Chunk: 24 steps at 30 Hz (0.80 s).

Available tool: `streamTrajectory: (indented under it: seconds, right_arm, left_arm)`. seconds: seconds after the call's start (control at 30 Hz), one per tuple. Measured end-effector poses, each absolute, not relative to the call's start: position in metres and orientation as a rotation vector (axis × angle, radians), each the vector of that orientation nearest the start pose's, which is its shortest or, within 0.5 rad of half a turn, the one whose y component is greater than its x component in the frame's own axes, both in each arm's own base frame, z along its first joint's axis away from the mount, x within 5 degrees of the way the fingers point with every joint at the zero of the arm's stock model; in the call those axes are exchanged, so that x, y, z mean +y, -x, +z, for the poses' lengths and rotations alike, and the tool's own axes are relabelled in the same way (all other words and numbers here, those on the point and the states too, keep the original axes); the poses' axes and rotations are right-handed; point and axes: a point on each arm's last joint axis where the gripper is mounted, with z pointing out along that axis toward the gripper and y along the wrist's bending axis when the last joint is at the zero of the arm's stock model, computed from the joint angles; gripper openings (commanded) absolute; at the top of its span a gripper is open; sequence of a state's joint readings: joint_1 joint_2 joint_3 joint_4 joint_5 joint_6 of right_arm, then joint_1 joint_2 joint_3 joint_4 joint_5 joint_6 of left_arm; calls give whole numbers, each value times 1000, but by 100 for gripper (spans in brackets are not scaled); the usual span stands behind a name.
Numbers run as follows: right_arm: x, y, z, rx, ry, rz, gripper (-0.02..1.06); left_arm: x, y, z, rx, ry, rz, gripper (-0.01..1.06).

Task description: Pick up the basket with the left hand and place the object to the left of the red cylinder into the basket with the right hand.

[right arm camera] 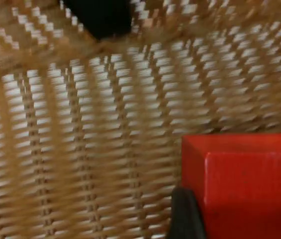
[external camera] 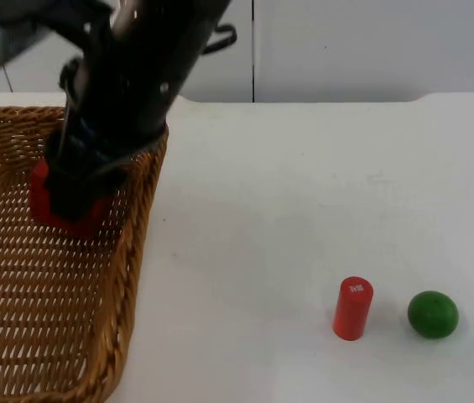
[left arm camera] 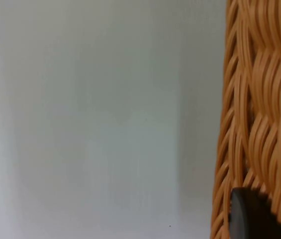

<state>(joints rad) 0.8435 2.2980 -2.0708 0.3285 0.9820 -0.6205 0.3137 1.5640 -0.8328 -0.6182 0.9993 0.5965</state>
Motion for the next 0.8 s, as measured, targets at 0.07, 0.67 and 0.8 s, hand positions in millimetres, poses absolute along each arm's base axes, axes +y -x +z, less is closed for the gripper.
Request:
streamTrajectory:
  seconds: [0.07, 0.67, 0.8]
  right_arm:
    - [395, -319, 217, 2112, 1680, 493, 60]
    - [360, -323, 299, 2202, 1552, 504, 72]
    - [319, -329, 336, 2233, 1366, 500, 72]
  left_arm:
    - [36, -254, 193, 2893, 115, -719, 0]
    - [36, -254, 193, 2890, 106, -718, 0]
    - [36, -254, 193, 2889, 104, -717, 0]
